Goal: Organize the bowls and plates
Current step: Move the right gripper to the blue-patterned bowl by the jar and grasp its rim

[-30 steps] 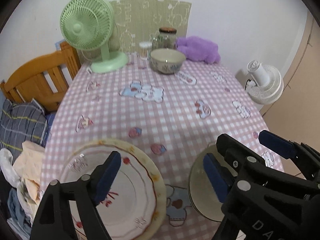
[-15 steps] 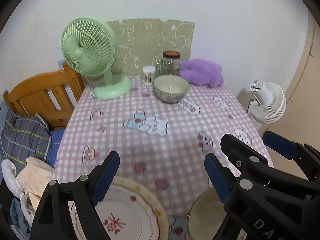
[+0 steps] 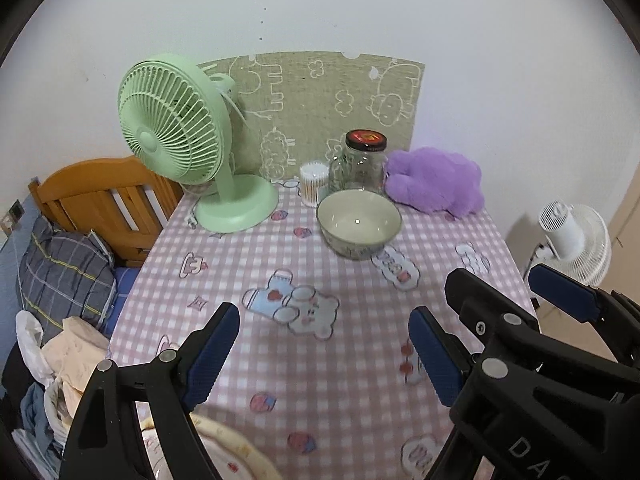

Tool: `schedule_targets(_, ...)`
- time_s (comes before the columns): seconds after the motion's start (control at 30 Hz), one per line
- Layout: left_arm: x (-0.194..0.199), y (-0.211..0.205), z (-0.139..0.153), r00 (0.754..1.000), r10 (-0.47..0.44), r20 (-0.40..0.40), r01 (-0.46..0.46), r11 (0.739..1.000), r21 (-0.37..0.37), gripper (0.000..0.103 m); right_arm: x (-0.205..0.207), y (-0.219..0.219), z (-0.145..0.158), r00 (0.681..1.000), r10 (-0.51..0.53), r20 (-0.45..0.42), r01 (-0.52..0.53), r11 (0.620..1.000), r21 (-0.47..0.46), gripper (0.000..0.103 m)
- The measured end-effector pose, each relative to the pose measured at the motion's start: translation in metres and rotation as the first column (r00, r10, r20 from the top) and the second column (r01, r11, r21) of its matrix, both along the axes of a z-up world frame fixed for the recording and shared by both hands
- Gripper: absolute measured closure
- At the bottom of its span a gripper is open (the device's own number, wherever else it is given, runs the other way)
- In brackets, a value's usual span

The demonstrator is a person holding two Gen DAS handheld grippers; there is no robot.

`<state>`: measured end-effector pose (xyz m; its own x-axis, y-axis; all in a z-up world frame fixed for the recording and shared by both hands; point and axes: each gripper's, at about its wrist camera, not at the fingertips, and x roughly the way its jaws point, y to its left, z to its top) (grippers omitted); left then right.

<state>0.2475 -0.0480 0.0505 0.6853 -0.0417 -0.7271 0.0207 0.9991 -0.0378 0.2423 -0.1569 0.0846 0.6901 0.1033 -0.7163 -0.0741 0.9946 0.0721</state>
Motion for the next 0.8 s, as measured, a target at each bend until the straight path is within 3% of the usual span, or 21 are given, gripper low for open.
schedule_targets(0.13, 0.024, -0.010, -0.002, 0.999, 0.043, 0.008, -0.043, 0.999, 0.015, 0.016, 0.026, -0.008, -0.001, 1.000, 0.027, 0.006, -0.027, 1.000, 0.004, 0.031)
schedule_targets(0.27, 0.046, -0.018, -0.005, 1.000, 0.012, 0.026, -0.011, 1.000, -0.019, 0.030, 0.057, -0.015, -0.006, 0.998, 0.054, 0.010, -0.054, 0.998, 0.020, 0.031)
schedule_targets(0.53, 0.097, -0.018, -0.015, 0.996, 0.083, 0.015, -0.083, 0.996, 0.032, 0.030, 0.114, -0.015, -0.017, 0.996, 0.089, 0.019, -0.090, 0.995, 0.040, 0.031)
schedule_targets(0.8, 0.153, -0.021, -0.033, 0.996, 0.087, 0.014, -0.088, 0.991, 0.105, 0.030, 0.168, -0.019, -0.040, 0.999, 0.054, 0.000, -0.054, 0.996, 0.065, 0.031)
